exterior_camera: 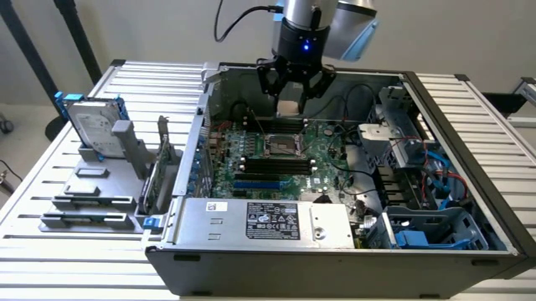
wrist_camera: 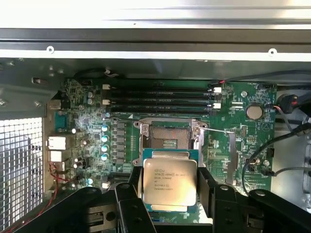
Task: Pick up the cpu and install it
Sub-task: 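Pick up the cpu and move it towards the insertion slot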
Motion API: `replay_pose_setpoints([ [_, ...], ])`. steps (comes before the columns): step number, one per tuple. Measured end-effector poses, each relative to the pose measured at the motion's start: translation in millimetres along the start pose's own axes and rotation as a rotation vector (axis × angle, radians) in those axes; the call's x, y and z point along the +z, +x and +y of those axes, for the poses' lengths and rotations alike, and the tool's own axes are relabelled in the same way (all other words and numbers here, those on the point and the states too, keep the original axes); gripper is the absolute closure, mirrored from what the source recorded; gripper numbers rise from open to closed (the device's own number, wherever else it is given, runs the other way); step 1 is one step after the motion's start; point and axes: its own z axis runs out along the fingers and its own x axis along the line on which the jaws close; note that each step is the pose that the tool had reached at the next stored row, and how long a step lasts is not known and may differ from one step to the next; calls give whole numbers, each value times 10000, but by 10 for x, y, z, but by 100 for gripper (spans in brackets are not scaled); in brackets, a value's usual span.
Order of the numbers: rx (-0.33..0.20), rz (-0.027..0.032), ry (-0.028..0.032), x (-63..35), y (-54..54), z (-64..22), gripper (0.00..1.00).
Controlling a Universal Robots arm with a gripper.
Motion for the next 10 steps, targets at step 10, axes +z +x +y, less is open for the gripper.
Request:
replay_pose_setpoints([
  [10, 0, 10, 1, 32, -2, 0, 45],
])
